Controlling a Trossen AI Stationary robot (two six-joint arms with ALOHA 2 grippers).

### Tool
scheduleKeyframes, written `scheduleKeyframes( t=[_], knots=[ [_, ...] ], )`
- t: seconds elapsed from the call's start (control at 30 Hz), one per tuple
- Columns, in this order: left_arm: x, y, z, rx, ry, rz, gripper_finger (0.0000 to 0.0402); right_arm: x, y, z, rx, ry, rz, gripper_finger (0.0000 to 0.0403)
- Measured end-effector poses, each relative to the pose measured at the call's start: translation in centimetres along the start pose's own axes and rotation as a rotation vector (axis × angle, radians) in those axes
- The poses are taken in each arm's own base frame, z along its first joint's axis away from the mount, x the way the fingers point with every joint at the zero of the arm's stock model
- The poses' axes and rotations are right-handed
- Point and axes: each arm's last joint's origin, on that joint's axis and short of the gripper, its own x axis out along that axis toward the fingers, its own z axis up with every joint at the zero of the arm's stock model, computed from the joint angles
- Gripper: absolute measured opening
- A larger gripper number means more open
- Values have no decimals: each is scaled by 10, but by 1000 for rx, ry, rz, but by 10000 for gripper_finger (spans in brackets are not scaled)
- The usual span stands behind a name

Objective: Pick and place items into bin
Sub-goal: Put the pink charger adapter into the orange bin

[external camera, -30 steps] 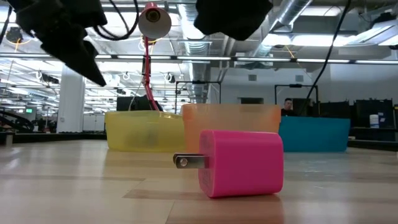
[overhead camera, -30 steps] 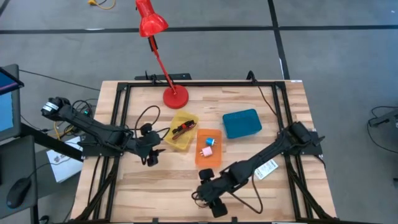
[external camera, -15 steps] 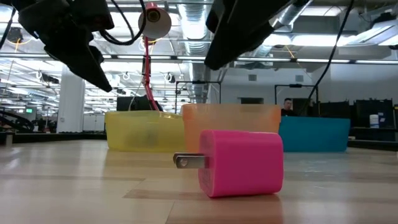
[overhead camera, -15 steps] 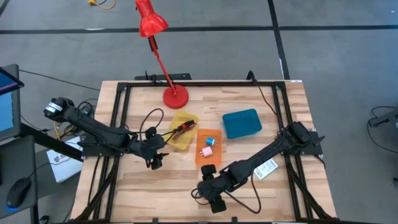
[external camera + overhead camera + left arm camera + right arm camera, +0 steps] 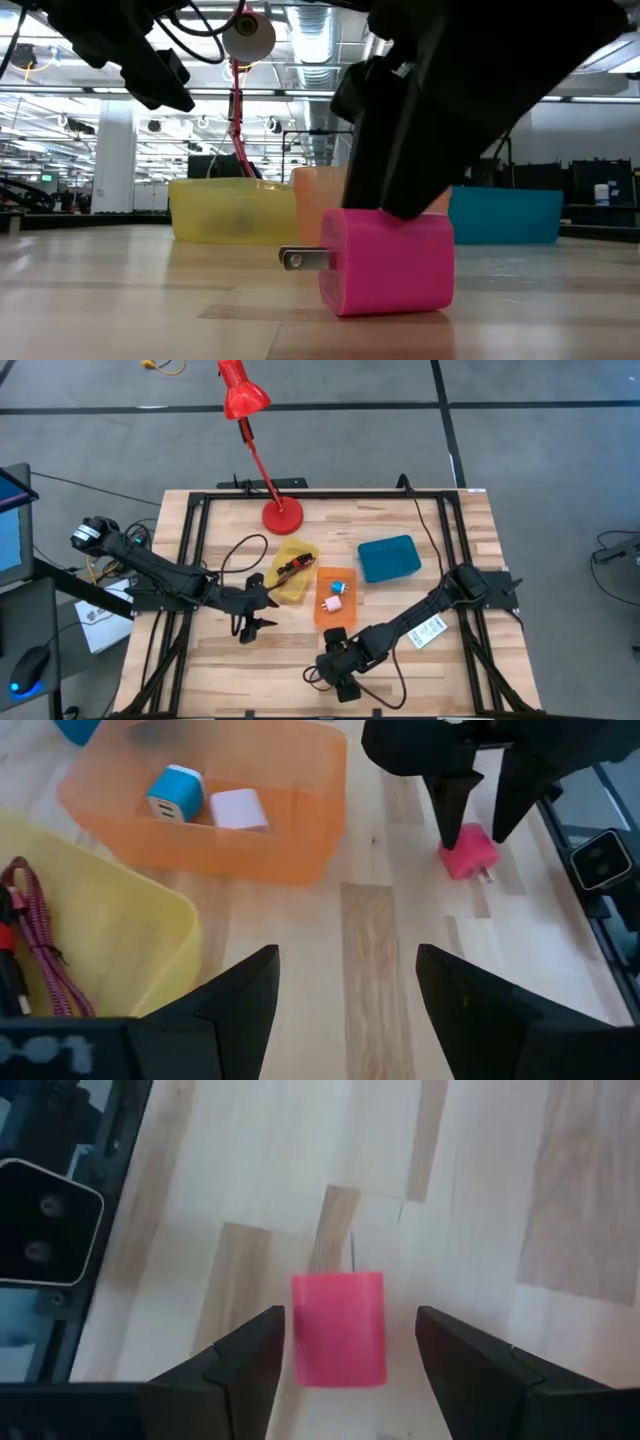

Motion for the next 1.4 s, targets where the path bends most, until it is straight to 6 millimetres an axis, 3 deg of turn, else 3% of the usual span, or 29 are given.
scheduleKeyframes(
  t=[0.53,1.07,1.2,1.4],
  knots=[
    [0,0,0,14,-5,7,226,9,-4,-7,4,59,0,214],
    [0,0,0,-2,-3,2,226,5,-10,0,21,48,19,20],
    [0,0,0,-2,-3,2,226,4,-7,-2,-41,65,25,22],
    [0,0,0,-3,-3,2,226,4,-6,-1,-63,56,25,74]
  ],
)
